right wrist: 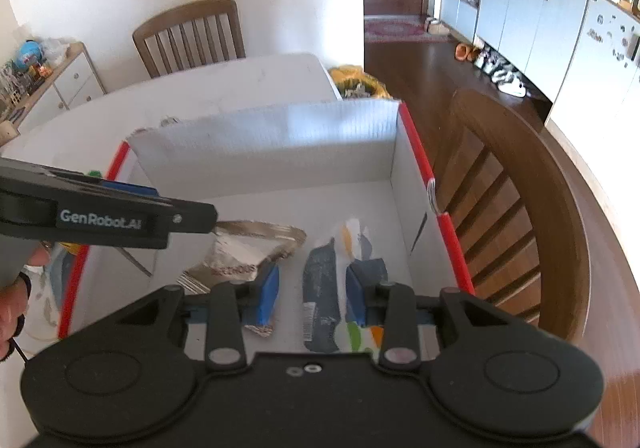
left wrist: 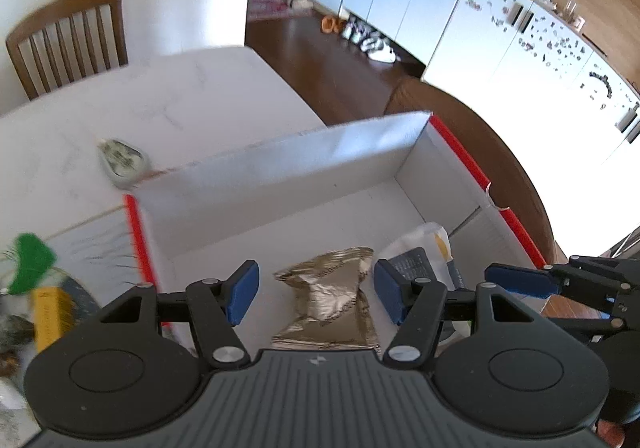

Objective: Organize objects
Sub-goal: 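Lower both packets into the shoebox and open both tools, then withdraw both tools from the shoebox back over the mat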

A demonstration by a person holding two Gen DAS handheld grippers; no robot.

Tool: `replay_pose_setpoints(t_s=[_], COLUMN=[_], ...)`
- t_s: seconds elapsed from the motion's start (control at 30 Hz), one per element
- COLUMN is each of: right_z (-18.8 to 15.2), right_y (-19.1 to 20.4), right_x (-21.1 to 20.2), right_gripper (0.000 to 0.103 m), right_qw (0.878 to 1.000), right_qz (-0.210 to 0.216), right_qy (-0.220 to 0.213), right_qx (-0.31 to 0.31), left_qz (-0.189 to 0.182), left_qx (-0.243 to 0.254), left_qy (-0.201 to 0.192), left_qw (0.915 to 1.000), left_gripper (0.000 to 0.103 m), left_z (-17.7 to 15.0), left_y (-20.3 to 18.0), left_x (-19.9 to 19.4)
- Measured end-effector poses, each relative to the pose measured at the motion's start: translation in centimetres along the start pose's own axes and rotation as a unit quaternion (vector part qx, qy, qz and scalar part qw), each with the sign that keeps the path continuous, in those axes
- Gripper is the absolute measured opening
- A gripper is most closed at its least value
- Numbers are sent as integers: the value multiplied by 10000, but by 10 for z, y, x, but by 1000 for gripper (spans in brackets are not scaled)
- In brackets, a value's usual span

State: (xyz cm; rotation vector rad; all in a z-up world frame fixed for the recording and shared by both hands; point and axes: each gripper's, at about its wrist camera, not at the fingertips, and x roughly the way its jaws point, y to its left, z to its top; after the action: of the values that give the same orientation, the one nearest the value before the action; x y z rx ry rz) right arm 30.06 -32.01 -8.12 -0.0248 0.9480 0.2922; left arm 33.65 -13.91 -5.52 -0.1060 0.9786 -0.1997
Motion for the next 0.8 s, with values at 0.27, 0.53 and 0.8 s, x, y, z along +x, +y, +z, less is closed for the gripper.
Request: replay_pose_setpoints(t_s=[0.27,0.53,0.8], right_z=[-2,-8,-17], right_y=[23,48,81], right_x=[-28,-45,-54], right_gripper=[64,77,84], right_qw=[9985,9966,9944], right_qz=[-107,24,144], right_qy=[-528,-818,-1034], right_qx=[-23,61,146], left_qz=[44,83,127], left_qx=[25,-304,-450], left_qy=[-572,-842,-970], left_qw=[9983,9959,9942], left_gripper=[63,69,77], left_z=[-17,-38,-62], left_y=[23,63,102], left_x=[-47,-85,-112])
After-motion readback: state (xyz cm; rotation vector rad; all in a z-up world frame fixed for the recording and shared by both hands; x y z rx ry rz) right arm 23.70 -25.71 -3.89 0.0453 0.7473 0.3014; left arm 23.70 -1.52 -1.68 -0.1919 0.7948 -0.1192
